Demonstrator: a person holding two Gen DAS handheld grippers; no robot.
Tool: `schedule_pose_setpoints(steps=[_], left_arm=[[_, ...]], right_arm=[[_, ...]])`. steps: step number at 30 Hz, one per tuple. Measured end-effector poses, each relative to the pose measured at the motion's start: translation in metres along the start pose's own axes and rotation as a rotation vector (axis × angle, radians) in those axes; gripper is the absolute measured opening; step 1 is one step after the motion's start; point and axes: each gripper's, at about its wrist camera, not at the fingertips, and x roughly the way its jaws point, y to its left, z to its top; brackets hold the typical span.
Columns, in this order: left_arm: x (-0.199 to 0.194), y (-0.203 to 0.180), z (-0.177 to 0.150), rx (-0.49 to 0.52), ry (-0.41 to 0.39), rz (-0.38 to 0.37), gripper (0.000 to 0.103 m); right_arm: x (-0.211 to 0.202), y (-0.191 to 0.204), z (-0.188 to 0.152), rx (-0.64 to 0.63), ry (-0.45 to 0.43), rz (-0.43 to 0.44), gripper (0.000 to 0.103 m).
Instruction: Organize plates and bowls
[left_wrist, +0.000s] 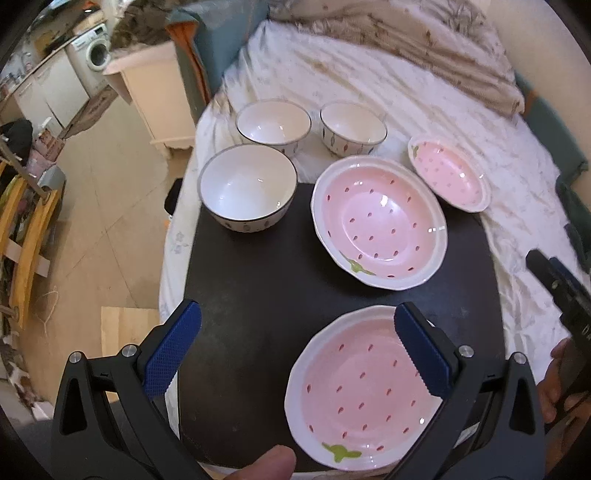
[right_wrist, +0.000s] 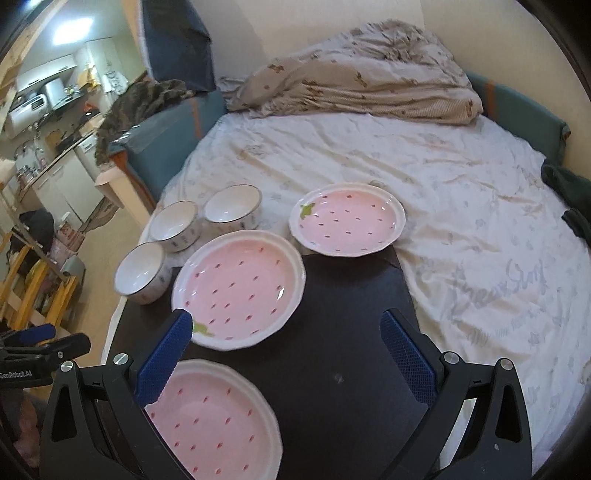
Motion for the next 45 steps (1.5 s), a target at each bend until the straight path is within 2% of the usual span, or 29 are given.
schedule_pose_setpoints(steps=[9,16,18,24,26,28,30,32,33,35,37,39,41,43,45], left_arm=[[0.065,-0.007,0.035,-0.044,0.133,-0.032,0.103],[0.094,-0.007,0.051,-0.100,0.165,-0.085,0.103],[0.101,-0.009,0.055,-0.110,0.176,-0.098,0.103],[0.127,-0.009,0.062,-0.154,0.198,-0.112,0.101],[0.134,-0.006,0.062,-0.186,0.217,-0.140,0.099],[0.137,-0.006,0.064,-0.189,0.219,-0.139,0.099],[0.141,-0.007,0.067,-0.181,0.207,-0.140,0.089],[0.149,-0.007,0.068,-0.183,0.226,-0.146,0.071],[0.153,-0.008,0.068,-0.187,0.236,-0.151,0.066],[0.159,-0.008,0.066,-0.191,0.255,-0.158,0.052],[0.161,-0.008,0.065,-0.187,0.263,-0.157,0.046],[0.161,-0.009,0.066,-0.181,0.259,-0.157,0.033],[0.162,-0.009,0.067,-0.178,0.260,-0.142,0.024],[0.162,-0.009,0.067,-0.175,0.260,-0.121,0.019],[0.162,-0.008,0.067,-0.173,0.261,-0.127,0.019]], right_arm=[[0.058,-0.034,0.027,0.076,0.093,-0.042,0.103],[0.092,-0.058,0.041,0.178,0.142,-0.018,0.103],[0.105,-0.064,0.041,0.198,0.177,0.004,0.103],[0.143,-0.076,0.033,0.309,0.324,0.141,0.103],[0.156,-0.079,0.028,0.352,0.379,0.182,0.094],[0.164,-0.080,0.025,0.353,0.407,0.171,0.085],[0.170,-0.078,0.022,0.338,0.424,0.166,0.082],[0.177,-0.078,0.018,0.362,0.451,0.197,0.068],[0.182,-0.077,0.016,0.375,0.469,0.223,0.063],[0.190,-0.074,0.012,0.375,0.493,0.252,0.046],[0.195,-0.068,0.009,0.358,0.509,0.258,0.036],[0.198,-0.062,0.007,0.340,0.517,0.262,0.029],[0.197,-0.059,0.006,0.327,0.508,0.276,0.014],[0.195,-0.056,0.007,0.310,0.494,0.275,0.012],[0.192,-0.055,0.006,0.290,0.488,0.269,0.012]])
